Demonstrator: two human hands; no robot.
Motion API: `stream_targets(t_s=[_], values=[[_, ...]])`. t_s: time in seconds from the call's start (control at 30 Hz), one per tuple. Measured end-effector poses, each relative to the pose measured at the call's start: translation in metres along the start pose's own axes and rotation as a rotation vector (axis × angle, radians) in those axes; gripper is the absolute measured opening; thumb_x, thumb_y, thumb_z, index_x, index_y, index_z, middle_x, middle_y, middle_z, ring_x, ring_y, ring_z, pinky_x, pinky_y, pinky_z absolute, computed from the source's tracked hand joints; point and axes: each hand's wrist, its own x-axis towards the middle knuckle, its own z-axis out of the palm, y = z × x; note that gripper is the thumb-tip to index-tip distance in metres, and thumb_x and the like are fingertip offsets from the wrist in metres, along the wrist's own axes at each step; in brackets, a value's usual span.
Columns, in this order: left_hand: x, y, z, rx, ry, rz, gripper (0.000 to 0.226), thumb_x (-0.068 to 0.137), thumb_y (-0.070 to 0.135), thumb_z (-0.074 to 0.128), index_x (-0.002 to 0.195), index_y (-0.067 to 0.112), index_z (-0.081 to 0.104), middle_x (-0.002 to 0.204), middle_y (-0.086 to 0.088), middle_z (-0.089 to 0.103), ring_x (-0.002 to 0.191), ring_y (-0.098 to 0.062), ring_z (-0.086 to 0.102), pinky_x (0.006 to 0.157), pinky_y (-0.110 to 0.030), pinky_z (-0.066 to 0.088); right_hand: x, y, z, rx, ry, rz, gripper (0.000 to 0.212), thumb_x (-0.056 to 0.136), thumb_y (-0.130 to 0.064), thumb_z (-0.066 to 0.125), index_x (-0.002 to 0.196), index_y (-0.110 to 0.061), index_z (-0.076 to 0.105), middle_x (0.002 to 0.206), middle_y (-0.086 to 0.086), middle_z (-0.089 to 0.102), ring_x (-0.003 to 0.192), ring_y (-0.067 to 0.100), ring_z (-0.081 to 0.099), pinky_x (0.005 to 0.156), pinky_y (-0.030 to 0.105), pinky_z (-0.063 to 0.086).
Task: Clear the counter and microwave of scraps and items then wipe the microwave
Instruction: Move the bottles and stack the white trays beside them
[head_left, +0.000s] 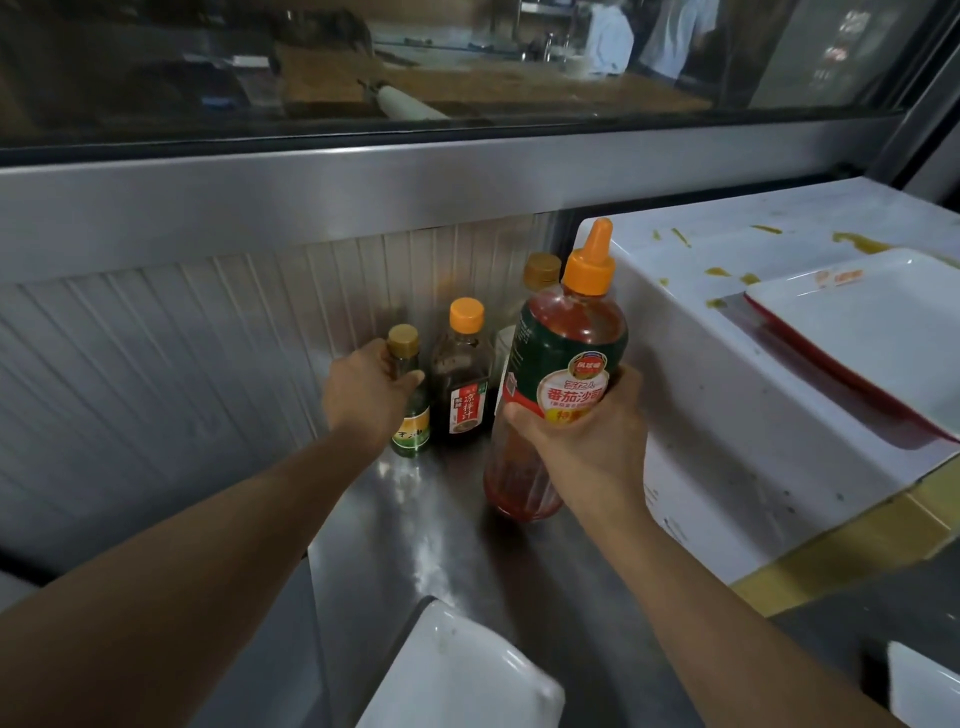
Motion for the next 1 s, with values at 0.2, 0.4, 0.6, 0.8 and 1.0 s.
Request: stream_targets(t_s=[0.2, 0.4, 0.6, 0.8, 1.0], values=[[-0.012, -0.013, 0.000, -0.121, -0.046, -0.034, 0.037, 0.073, 0.030, 0.078, 0.101, 0.012, 0.062, 0.090, 0.000, 0.063, 0.086, -0.019, 0.060, 0.077, -0.035, 0.052, 0.002, 0.000, -0.001, 0.008, -0.010, 0.001, 0.080, 0.052, -0.038, 0.088, 0.115, -0.025, 0.039, 0.112, -0.007, 0.058, 0.097, 0.011, 0.059, 0.078, 0.026, 0.049], [-0.030, -0.038, 0.020, -0.022, -0.158, -0.094, 0.040, 0.074, 0.019, 0.075, 0.111, 0.018, 0.057, 0.100, -0.006, 0.067, 0.093, -0.026, 0.062, 0.074, -0.033, 0.048, 0.004, 0.001, 0.000, 0.027, -0.026, -0.016, 0.079, 0.052, -0.036, 0.088, 0.112, -0.030, 0.037, 0.108, -0.010, 0.057, 0.096, 0.009, 0.059, 0.077, 0.025, 0.050], [-0.029, -0.034, 0.036, -0.007, -0.083, -0.163, 0.039, 0.078, 0.026, 0.069, 0.112, 0.017, 0.051, 0.100, -0.011, 0.066, 0.094, -0.033, 0.061, 0.078, -0.047, 0.053, 0.003, 0.006, 0.000, 0.043, -0.037, -0.040, 0.076, 0.053, -0.035, 0.089, 0.107, -0.031, 0.035, 0.099, -0.017, 0.052, 0.087, 0.001, 0.055, 0.064, 0.007, 0.038], [-0.029, -0.030, 0.040, 0.011, -0.069, -0.203, 0.045, 0.076, 0.032, 0.073, 0.108, 0.016, 0.047, 0.099, -0.009, 0.064, 0.092, -0.032, 0.061, 0.077, -0.047, 0.053, 0.003, 0.008, 0.000, 0.037, -0.045, -0.042, 0.076, 0.054, -0.036, 0.088, 0.106, -0.033, 0.033, 0.096, -0.019, 0.049, 0.087, 0.002, 0.054, 0.063, 0.007, 0.037], [-0.031, -0.028, 0.032, 0.034, -0.122, -0.173, 0.054, 0.073, 0.033, 0.077, 0.113, 0.014, 0.045, 0.105, -0.009, 0.063, 0.096, -0.031, 0.060, 0.079, -0.047, 0.052, -0.001, 0.007, -0.002, 0.021, -0.038, -0.052, 0.076, 0.053, -0.036, 0.088, 0.106, -0.032, 0.033, 0.099, -0.016, 0.051, 0.089, 0.004, 0.055, 0.066, 0.010, 0.040]])
